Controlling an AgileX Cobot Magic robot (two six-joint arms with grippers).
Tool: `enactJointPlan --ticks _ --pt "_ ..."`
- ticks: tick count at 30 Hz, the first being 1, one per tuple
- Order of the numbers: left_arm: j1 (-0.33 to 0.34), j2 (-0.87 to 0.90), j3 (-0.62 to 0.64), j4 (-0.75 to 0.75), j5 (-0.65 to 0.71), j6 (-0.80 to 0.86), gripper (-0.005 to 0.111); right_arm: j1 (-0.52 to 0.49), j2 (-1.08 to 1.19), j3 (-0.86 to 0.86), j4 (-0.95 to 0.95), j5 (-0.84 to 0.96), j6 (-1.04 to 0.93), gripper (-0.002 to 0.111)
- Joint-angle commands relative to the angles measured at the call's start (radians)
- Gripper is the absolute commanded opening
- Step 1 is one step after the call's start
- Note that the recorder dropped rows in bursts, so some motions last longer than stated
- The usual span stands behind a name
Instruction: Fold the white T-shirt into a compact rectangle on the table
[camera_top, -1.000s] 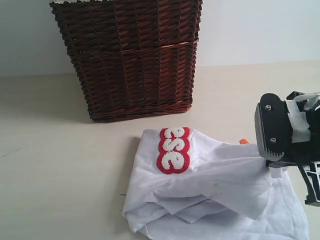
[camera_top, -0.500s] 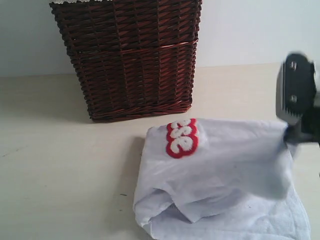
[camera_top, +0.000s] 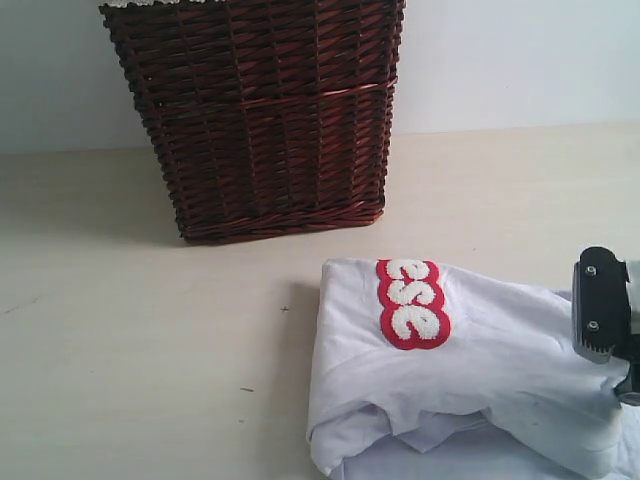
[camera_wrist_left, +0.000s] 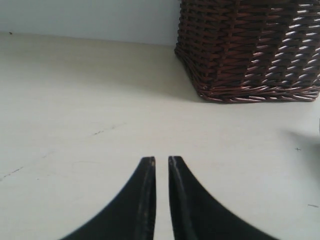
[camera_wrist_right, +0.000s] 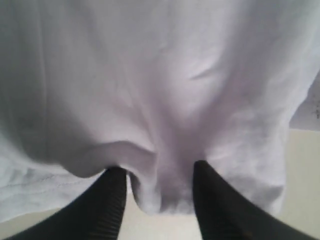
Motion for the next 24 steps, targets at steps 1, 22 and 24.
enactJointPlan --ticks 1,22,24 --pt "-0.004 0.002 -0.001 -0.007 -0.011 0.004 0.012 -0.002 -0.058 -0.012 0.022 -0.018 0.008 0.057" --pt "-0.004 0.002 -0.001 -0.007 -0.011 0.004 0.012 0.003 0.100 -0.045 0.450 0.373 -0.194 0.000" --pt "-0.004 0.002 -0.001 -0.007 -0.011 0.004 0.012 0.003 0.098 -0.045 0.418 0.403 -0.194 0.000"
